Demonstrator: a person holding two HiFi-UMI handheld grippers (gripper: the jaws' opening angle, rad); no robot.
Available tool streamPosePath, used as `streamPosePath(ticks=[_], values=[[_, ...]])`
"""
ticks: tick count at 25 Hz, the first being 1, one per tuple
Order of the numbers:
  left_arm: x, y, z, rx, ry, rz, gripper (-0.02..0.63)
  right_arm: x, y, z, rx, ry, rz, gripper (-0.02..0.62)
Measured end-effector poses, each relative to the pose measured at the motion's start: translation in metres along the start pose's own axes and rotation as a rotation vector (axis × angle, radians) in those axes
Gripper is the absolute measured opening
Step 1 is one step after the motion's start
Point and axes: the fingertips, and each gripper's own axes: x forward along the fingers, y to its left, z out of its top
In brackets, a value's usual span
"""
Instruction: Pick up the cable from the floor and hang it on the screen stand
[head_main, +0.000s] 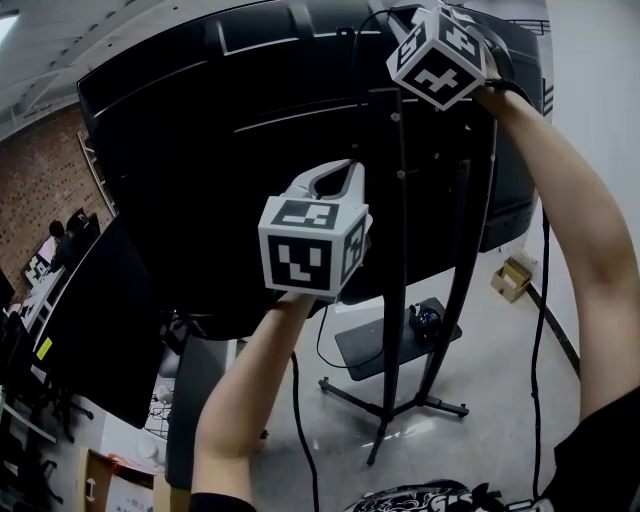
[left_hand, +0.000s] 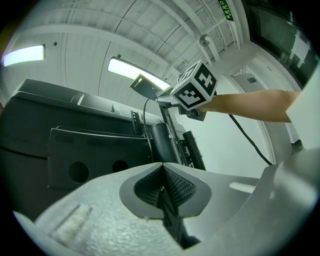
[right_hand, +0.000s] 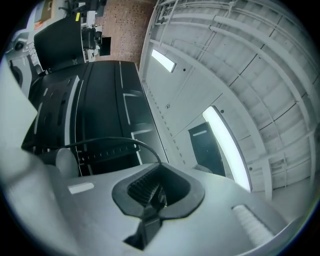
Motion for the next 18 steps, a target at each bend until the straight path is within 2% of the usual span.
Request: streamPosePath(ticks=[8, 13, 18], values=[[0.025, -0.032, 0.009, 0.036, 0.006, 0.004, 0.000, 0.000, -0.024, -0.057, 0.063, 0.018, 0.005, 0.014], [0.043, -0.044, 0.023, 0.061, -0.004, 0.024, 0.000, -0.003, -0.051, -0.087, 0.102, 0.008, -0.031, 0.012], [0.064, -0.061, 0.023, 0.066, 0.009, 0.032, 0.000, -0.014, -0.092, -0.132, 0.199, 0.036, -0.081, 0.012]])
